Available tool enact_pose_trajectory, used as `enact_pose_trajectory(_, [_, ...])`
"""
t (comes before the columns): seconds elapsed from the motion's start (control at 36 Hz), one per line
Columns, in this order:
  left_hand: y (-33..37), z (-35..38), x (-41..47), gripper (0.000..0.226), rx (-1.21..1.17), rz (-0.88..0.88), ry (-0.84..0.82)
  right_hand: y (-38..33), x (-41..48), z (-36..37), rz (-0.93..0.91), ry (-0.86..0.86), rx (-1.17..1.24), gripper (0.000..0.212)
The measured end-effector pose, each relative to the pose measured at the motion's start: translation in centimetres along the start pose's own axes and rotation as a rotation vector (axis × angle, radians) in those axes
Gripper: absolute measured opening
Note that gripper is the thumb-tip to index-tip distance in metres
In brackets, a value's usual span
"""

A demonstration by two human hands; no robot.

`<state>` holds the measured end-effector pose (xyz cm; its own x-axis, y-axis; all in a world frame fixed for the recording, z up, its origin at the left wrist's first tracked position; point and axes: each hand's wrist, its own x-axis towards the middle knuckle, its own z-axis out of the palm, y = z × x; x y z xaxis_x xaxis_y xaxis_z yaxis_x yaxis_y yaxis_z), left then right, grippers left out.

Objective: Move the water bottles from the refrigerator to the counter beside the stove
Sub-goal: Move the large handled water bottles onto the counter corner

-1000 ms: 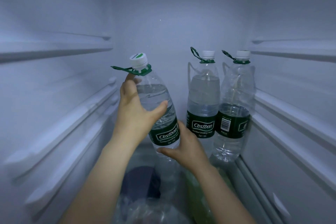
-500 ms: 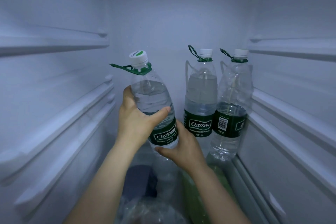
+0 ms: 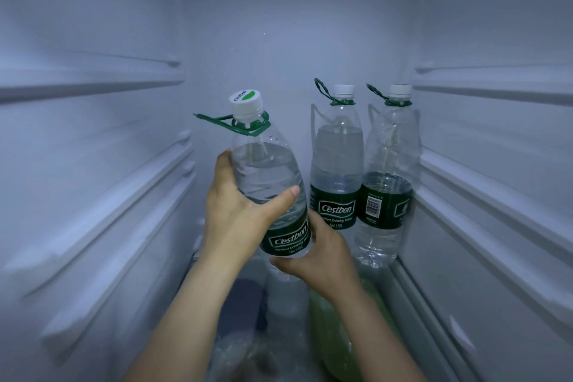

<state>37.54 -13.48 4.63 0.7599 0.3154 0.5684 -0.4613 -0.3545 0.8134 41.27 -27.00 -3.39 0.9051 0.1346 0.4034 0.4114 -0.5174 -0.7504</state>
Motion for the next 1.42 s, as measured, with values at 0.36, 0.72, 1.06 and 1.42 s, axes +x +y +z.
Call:
enact_pose_trajectory(0.36, [3.7, -0.2, -4.7, 0.072, -0.015, 0.07, -0.012, -1.0, -5.6, -2.9, 0.038, -0.001, 0.087, 0.071])
enact_pose_trajectory(0.72, [6.9, -2.9, -10.5, 0.065, -0.102, 0.053, 0.081, -4.0, -10.9, -5.6, -0.009, -0.064, 0.035, 0.071])
enact_pose_trajectory(1.06, [10.3, -5.4, -12.9, 0.057, -0.193, 0.135, 0.003, -7.5, -15.3, -7.5, 0.012, 0.008, 0.023, 0.068])
enact_pose_trajectory(1.42, [13.4, -8.3, -17.8, 0.058, -0.415, 0.146, -0.197, -11.4, -24.4, -9.2, 0.085, 0.191, -0.172, 0.079])
